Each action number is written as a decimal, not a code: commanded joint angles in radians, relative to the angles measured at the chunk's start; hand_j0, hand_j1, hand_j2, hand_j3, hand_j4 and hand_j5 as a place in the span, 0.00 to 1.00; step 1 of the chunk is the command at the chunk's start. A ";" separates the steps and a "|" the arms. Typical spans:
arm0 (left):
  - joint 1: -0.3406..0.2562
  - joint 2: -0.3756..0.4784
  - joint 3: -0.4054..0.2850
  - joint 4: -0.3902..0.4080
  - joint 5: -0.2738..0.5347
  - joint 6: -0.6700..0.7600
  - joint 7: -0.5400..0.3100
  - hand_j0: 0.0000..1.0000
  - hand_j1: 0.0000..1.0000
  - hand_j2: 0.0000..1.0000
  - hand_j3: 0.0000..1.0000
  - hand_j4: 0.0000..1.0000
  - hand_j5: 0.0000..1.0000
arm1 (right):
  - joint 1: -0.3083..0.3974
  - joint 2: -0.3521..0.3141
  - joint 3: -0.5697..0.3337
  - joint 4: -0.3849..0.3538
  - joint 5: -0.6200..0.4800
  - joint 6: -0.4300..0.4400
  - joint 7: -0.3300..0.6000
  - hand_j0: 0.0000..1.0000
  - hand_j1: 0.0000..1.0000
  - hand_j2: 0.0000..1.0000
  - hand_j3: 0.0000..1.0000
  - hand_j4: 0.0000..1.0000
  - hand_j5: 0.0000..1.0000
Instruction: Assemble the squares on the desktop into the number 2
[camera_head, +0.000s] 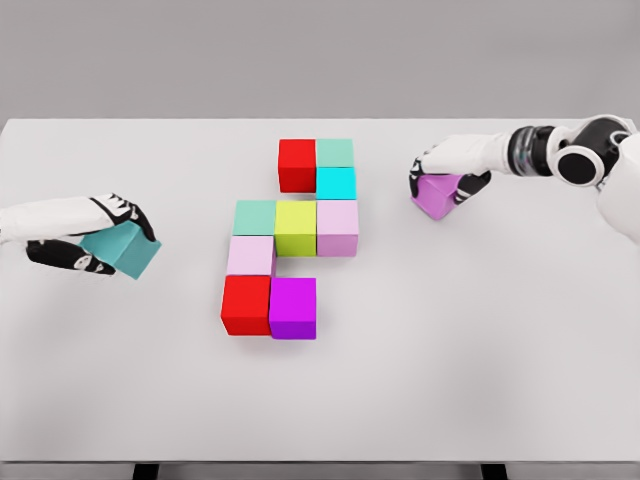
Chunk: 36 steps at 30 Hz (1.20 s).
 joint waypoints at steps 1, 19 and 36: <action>-0.003 -0.025 0.001 0.004 0.011 0.006 0.004 0.20 0.20 0.20 0.20 0.20 0.20 | -0.002 -0.012 -0.016 -0.004 -0.005 -0.068 0.000 0.58 0.58 0.58 0.58 0.58 0.58; -0.212 -0.343 -0.022 0.332 -0.046 0.089 0.004 0.20 0.20 0.20 0.20 0.20 0.20 | 0.060 -0.238 -0.047 -0.406 -0.013 -0.111 0.000 0.58 0.58 0.58 0.58 0.58 0.58; -0.385 -0.625 -0.031 0.685 -0.196 0.233 0.004 0.20 0.20 0.20 0.20 0.20 0.20 | 0.169 -0.287 -0.029 -0.734 -0.013 -0.111 0.000 0.54 0.54 0.54 0.54 0.54 0.54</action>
